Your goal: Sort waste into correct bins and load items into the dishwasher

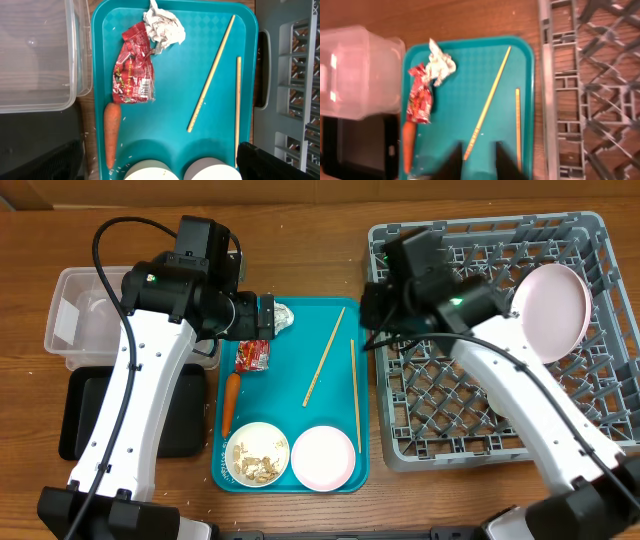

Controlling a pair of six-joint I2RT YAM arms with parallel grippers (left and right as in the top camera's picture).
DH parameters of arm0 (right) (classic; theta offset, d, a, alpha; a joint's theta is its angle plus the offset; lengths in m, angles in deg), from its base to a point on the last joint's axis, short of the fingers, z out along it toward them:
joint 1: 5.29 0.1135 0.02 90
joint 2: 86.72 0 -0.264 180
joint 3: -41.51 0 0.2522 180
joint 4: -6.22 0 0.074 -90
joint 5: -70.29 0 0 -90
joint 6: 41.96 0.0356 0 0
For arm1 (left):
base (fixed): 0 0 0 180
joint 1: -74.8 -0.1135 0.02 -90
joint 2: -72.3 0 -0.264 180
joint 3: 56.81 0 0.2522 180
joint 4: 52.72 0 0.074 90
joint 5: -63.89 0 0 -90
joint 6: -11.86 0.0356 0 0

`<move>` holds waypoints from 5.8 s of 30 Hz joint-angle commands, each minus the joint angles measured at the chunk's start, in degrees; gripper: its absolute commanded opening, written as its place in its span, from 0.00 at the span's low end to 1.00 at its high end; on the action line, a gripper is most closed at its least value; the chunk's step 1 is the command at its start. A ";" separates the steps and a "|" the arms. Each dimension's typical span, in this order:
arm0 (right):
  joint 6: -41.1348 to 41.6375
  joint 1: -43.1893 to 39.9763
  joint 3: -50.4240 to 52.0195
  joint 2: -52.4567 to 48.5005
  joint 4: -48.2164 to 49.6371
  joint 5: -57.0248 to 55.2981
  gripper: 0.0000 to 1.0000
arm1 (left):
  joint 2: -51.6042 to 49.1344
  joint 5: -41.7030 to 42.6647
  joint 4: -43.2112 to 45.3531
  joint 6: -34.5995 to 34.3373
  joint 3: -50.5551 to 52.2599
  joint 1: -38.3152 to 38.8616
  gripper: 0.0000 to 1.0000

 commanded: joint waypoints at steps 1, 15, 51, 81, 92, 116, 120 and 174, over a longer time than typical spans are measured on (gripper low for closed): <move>6.05 3.56 2.56 -5.05 1.03 -0.76 0.36 | 0.76 0.42 0.00 0.31 -1.09 -0.02 1.00; 17.35 7.04 4.33 -25.33 14.40 -2.67 0.41 | 0.76 0.42 0.02 0.31 -1.09 -0.02 1.00; 9.66 5.86 5.29 -29.09 13.03 3.78 0.15 | 0.76 0.42 0.00 0.31 -1.09 -0.02 1.00; 0.04 2.49 3.61 -10.49 8.79 4.35 0.13 | 0.76 0.42 0.02 0.31 -1.09 -0.02 1.00; 8.72 4.39 7.48 -20.04 12.26 -1.70 0.49 | 0.76 0.42 0.02 0.31 -1.09 -0.02 1.00; 10.23 7.48 9.88 -26.56 17.35 -0.11 0.40 | 0.76 0.42 0.02 0.31 -1.09 -0.02 1.00; 11.54 7.48 9.88 -28.98 17.53 0.61 0.29 | 0.76 0.42 0.02 0.31 -1.09 -0.02 1.00; -21.55 -10.36 15.15 2.80 3.23 3.48 0.42 | 0.76 0.42 0.02 0.31 -1.09 -0.02 1.00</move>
